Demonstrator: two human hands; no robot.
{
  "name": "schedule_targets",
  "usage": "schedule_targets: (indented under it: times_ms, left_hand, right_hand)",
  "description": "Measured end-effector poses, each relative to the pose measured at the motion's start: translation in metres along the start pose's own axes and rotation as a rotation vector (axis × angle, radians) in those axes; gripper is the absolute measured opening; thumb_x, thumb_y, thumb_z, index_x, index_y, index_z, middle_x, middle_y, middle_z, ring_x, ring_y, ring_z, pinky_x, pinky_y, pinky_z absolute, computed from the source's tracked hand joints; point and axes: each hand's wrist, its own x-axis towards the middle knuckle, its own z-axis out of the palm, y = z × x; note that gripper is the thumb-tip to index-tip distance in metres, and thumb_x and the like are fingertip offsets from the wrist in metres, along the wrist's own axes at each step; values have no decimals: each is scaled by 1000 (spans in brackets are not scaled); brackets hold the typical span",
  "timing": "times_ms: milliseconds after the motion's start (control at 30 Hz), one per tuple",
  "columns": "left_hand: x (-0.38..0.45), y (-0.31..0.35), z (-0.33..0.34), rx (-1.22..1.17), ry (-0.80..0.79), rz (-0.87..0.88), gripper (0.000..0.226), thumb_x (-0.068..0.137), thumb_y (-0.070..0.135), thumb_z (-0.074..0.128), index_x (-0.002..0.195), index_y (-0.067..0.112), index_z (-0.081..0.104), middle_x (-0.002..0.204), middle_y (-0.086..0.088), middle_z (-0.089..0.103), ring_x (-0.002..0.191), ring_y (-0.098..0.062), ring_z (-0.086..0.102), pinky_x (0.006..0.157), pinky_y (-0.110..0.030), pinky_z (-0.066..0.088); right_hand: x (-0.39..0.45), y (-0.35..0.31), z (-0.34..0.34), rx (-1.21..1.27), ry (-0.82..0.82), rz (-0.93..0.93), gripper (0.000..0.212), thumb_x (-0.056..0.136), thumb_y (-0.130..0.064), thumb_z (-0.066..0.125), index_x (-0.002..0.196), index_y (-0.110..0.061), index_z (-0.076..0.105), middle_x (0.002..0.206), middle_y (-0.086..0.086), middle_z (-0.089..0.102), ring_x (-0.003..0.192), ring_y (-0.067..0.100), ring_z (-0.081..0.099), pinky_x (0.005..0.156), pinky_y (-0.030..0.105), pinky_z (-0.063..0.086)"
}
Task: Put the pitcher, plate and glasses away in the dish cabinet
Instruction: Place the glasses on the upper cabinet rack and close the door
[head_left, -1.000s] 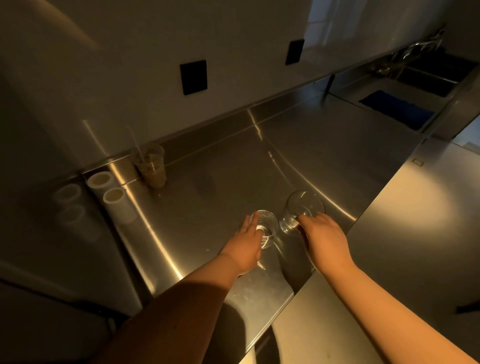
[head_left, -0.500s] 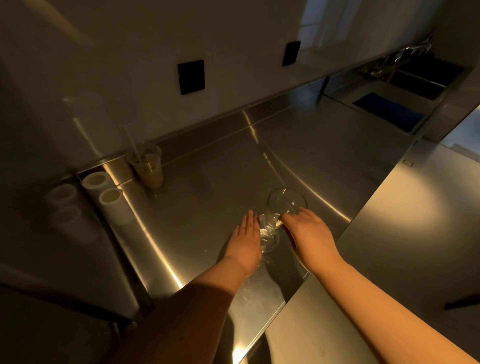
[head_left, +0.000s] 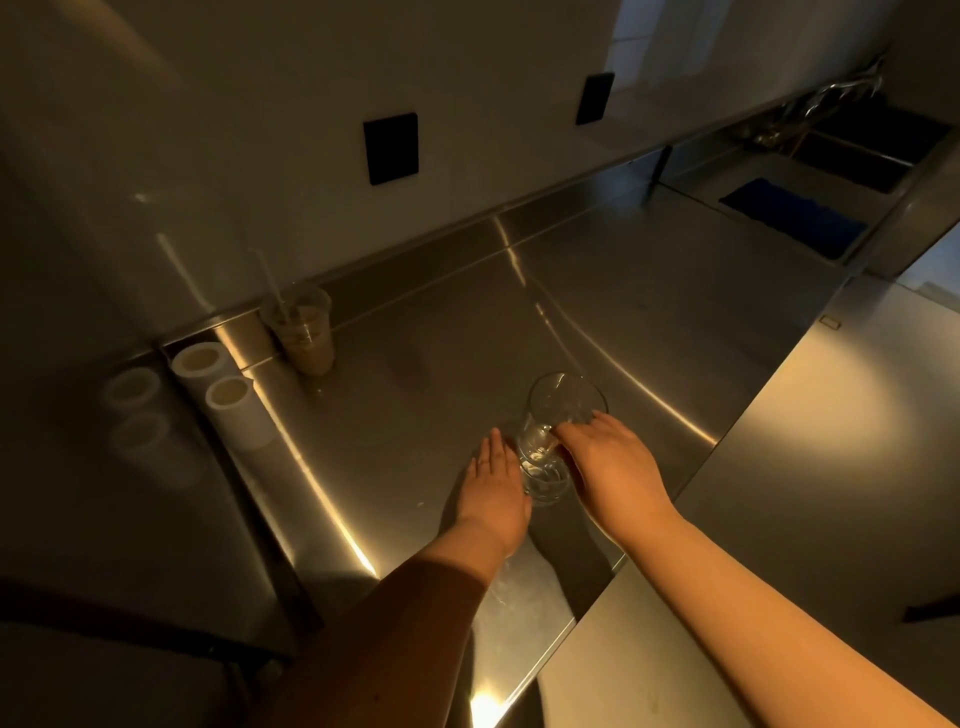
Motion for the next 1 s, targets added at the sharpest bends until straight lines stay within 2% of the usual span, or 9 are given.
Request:
schedule_targets:
  times_ms: [167,433,500,600,667,767,800,867,1000]
  left_hand:
    - [0,1,0,-11,2,-5,72,100,39,28,145,-3,-10,154,-22,-10,143,-32,-5,117,-38,6]
    - [-1,5,-3,-9,-1,13,69,101,38,26,145,-1,-10,154,-22,-12,143,-31,-7,117,-38,6]
    - [-1,5,-3,-18,3,17,68,101,38,25,145,-1,-10,154,-21,-11,143,-31,-6,117,-38,6]
    - [-2,5,-4,-54,-1,22,68,101,36,26,146,-1,-8,155,-21,-11,143,-30,-6,117,-37,5]
    - [-1,5,-4,-72,-9,27,68,101,36,27,146,-2,-7,155,-21,-10,144,-30,-6,117,-36,4]
    - [-1,6,-5,-130,-17,26,70,100,34,32,146,-1,-7,155,-20,-9,144,-28,-6,117,-35,4]
    - [-1,5,-5,-146,-17,27,70,100,33,34,146,-1,-7,155,-19,-9,144,-28,-6,117,-35,4]
    - [-2,5,-5,-166,-14,27,70,100,31,34,146,0,-7,156,-18,-9,144,-27,-5,117,-34,4]
    - [-1,6,-6,-174,-16,25,68,100,30,34,146,-1,-6,156,-18,-9,144,-27,-6,118,-34,4]
  right_hand:
    - [-9,6,5,-17,-19,-4,15,74,-5,71,80,-16,63,71,1,67,70,24,61,90,34,45]
    - [-14,12,30,-26,-134,17,10,85,-7,60,90,-14,64,83,4,69,84,26,62,105,35,36]
    - [-14,12,33,-15,-126,21,10,84,-5,60,88,-14,64,82,4,69,84,26,62,105,35,34]
    - [-18,14,37,42,-35,14,15,79,-3,66,90,-13,65,86,5,67,85,27,60,95,39,46]
    - [-24,13,44,132,85,77,35,76,-10,73,109,-12,62,110,8,61,105,26,55,93,37,47]
    - [-28,9,61,401,196,365,83,70,-23,81,139,-13,35,145,8,32,134,22,29,106,32,28]
    - [-26,8,67,507,198,460,94,68,-23,82,143,-14,26,148,8,27,136,21,27,106,28,26]
    - [-22,7,78,678,166,590,107,65,-21,84,147,-16,14,146,9,33,131,18,35,101,22,30]
    - [-16,9,92,787,151,662,114,61,-22,87,147,-19,11,135,10,50,118,17,50,90,21,38]
